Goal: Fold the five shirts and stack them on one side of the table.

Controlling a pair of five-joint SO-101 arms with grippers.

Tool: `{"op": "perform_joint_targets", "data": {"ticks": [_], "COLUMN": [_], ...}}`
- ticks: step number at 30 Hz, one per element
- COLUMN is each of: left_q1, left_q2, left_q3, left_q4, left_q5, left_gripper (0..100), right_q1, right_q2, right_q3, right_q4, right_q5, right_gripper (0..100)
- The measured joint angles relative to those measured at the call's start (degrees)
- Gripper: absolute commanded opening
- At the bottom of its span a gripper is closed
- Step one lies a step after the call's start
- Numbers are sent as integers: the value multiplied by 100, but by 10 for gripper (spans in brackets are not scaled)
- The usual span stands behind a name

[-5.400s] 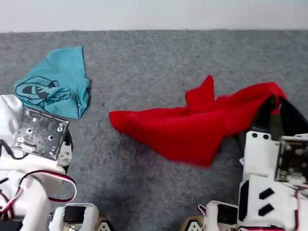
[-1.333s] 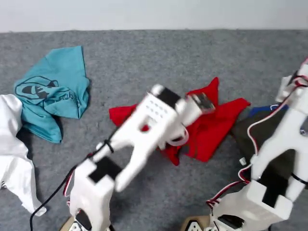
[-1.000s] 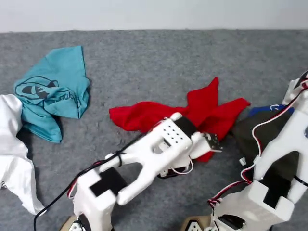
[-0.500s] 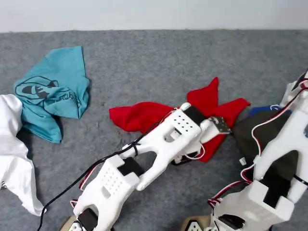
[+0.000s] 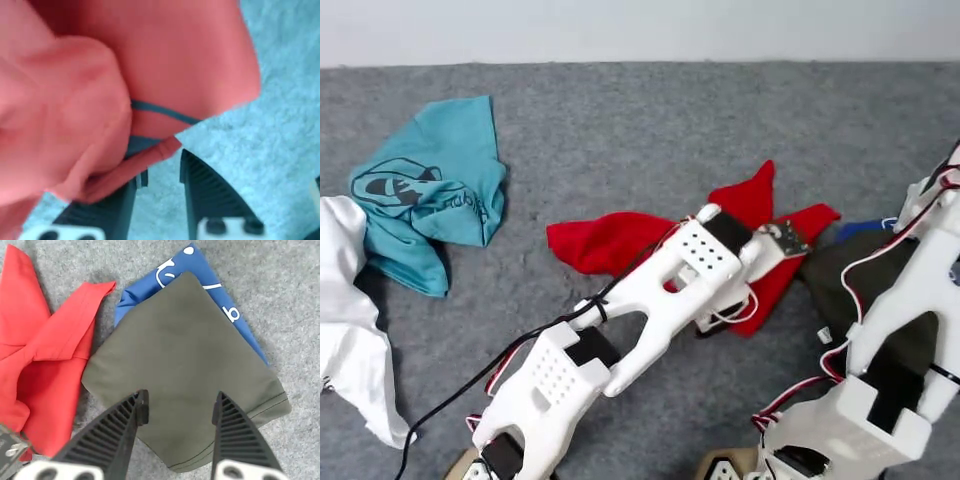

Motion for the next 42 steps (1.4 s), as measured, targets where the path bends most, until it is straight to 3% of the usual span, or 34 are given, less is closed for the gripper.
{"op": "perform_joint_targets", "data": {"ticks": [21,26,38,42], "left_q1": [0,9,-229,-404], "left_q2": [1248,1451,1459,826], "left_q3": [-818,-1213,-1670,-1451], "left_q4": [-290,-79,35,35], "left_q5": [26,35,9,9], "left_gripper": [118,19,14,14], "right_q1": [-686,-686,-686,-686], "right_q2": [0,0,0,0], "right_q3": [18,18,18,97], "right_q4": [0,0,0,0], "right_q5": [0,0,0,0], "right_gripper": [215,215,215,215]}}
